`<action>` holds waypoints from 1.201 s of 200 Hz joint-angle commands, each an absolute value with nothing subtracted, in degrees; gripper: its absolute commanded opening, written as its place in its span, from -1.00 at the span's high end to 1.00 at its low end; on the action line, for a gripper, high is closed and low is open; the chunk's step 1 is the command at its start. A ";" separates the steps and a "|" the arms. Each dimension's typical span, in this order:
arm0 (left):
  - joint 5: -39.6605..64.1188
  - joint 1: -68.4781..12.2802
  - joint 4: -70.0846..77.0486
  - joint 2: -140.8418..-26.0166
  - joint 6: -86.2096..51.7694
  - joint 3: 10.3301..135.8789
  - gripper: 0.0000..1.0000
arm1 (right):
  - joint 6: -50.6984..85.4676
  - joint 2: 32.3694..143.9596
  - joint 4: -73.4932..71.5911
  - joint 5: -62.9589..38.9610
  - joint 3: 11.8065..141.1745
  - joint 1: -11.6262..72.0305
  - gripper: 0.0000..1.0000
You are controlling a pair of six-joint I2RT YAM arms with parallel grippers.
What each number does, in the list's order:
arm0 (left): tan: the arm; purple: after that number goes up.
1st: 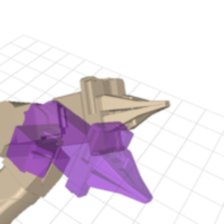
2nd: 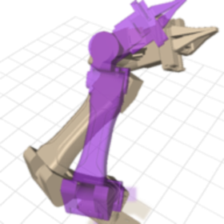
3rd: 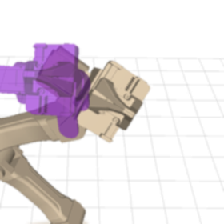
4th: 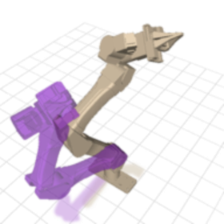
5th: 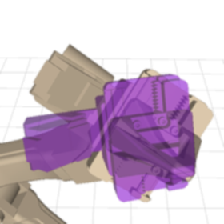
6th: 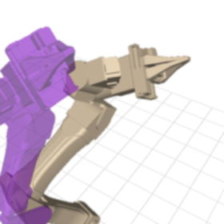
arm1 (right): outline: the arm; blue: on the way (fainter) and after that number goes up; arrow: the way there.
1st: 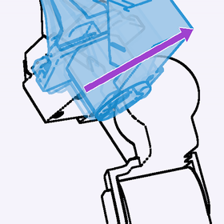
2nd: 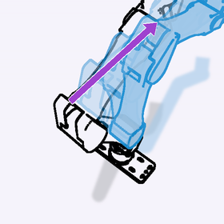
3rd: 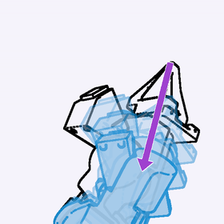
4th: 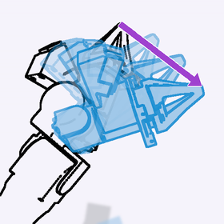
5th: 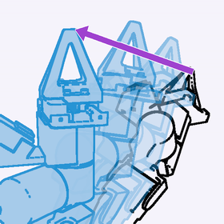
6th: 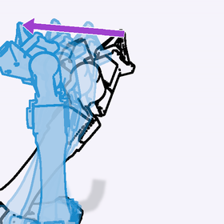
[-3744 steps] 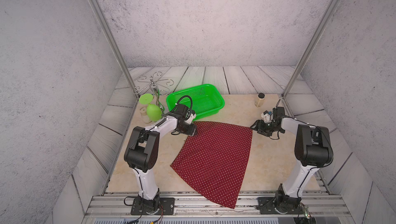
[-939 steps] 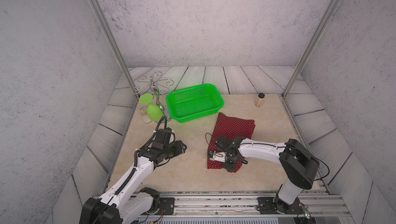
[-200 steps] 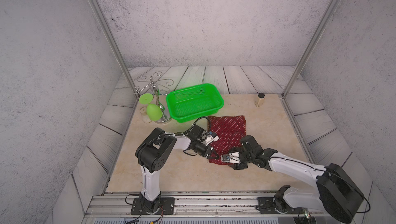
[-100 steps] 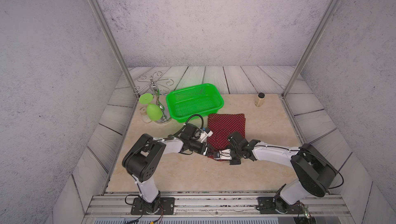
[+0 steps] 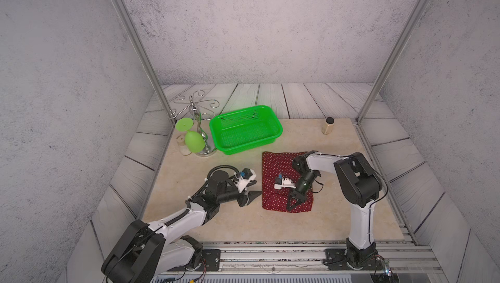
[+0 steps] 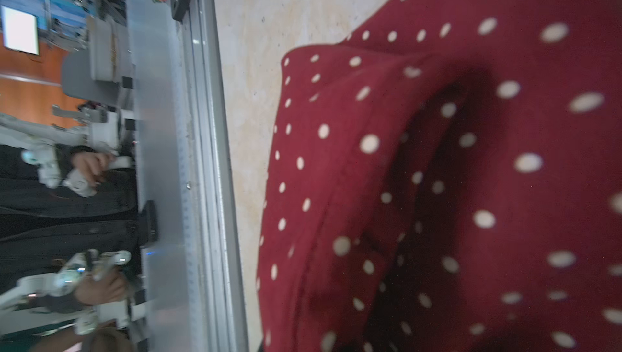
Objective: Roll up the skirts
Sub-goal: Roll the skirt at the center of the board.
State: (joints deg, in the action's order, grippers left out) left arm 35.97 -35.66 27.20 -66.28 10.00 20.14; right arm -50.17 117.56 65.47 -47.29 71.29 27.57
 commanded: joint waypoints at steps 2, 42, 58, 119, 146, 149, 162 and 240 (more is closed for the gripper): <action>31.28 -41.12 27.47 -67.44 25.75 18.56 -0.20 | -47.49 118.78 71.50 -49.64 72.51 27.68 0.68; 26.12 -51.04 27.98 -79.22 33.88 24.51 -0.29 | -38.70 113.06 58.78 -39.87 67.51 27.68 0.57; 25.98 -53.28 27.95 -83.43 36.32 27.36 -0.29 | -36.97 111.56 56.31 -38.57 66.45 27.67 0.52; 14.43 -56.98 25.18 -97.86 41.93 34.82 -0.21 | -37.42 112.08 56.31 -39.68 67.07 28.17 0.40; 8.80 -56.90 18.08 -100.33 37.98 39.27 0.23 | -33.24 108.09 51.70 -38.11 64.97 27.18 0.16; 8.26 -56.87 17.42 -100.46 37.37 39.61 0.35 | -32.63 107.45 50.66 -37.83 64.58 26.64 0.11; 8.58 -56.79 14.17 -100.23 36.15 40.21 0.77 | -26.19 103.01 45.00 -34.63 62.44 23.37 -0.03; 43.13 -40.85 -16.63 -99.71 17.46 53.47 1.00 | -41.85 61.49 7.46 -31.73 32.71 18.29 -0.33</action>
State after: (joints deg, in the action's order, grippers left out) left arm 28.51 -44.60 0.49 -93.51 24.05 44.38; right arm -29.82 67.94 20.16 -26.02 41.30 12.40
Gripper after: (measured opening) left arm 0.086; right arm 0.624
